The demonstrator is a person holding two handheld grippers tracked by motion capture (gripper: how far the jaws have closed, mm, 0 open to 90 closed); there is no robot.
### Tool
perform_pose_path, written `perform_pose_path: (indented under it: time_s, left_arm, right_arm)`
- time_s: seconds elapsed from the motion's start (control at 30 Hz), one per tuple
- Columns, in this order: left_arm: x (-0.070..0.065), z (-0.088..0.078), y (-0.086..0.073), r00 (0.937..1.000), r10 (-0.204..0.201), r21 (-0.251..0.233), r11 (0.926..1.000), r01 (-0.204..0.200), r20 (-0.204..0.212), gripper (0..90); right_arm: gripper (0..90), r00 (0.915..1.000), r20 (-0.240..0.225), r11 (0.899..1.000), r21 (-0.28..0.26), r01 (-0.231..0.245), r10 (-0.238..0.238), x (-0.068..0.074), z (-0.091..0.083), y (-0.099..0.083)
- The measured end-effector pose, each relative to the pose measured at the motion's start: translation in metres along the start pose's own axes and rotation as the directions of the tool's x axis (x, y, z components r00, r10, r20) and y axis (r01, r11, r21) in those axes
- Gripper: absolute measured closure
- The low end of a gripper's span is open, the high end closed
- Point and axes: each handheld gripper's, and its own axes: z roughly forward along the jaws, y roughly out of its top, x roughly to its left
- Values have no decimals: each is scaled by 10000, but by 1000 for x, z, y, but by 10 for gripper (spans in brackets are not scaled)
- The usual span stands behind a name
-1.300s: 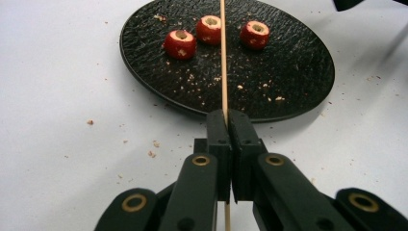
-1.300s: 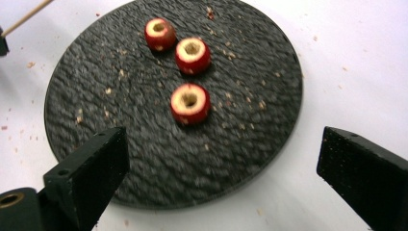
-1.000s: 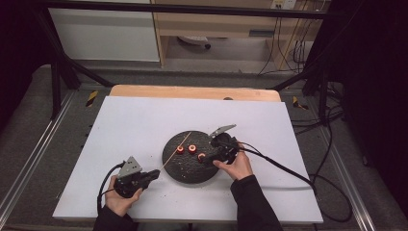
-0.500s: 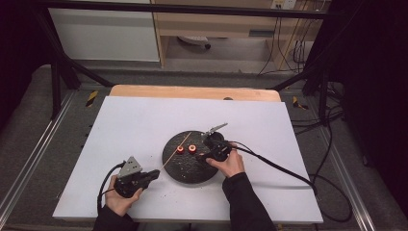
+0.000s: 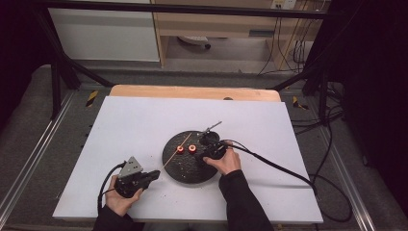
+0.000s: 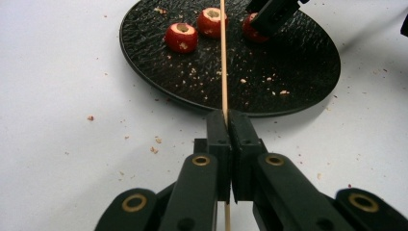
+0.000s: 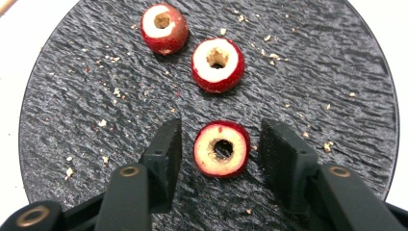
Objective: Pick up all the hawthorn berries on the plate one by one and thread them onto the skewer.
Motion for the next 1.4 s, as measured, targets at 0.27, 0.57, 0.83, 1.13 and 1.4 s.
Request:
perform_pose_path:
  time_s: [0.27, 0.57, 0.83, 1.13, 1.4]
  left_arm:
    - [-1, 0, 0, 10000, 72, -2, 10000, -72, -28, 880]
    - [-2, 0, 0, 9999, 112, -19, 9999, -112, -52, 880]
    - [-4, 0, 1, 9999, 104, -109, 9999, -105, -71, 880]
    - [-7, 0, 1, 9998, 183, -189, 9997, -184, -63, 880]
    - [-10, 1, 1, 9999, 147, -288, 9995, -149, -86, 880]
  right_arm:
    - [584, 9998, -29, 9994, 286, -195, 196, -1, 3, 1]
    - [615, 9990, -75, 9987, 266, -443, 445, -3, -6, 2]
    - [617, 9976, -111, 9974, -221, -692, 690, -3, -25, 0]
    - [619, 9912, -588, 9817, -1429, -1260, 1186, -9, -47, -16]
    - [620, 9794, -1107, 9449, -2647, -1928, 1688, -12, -48, -33]
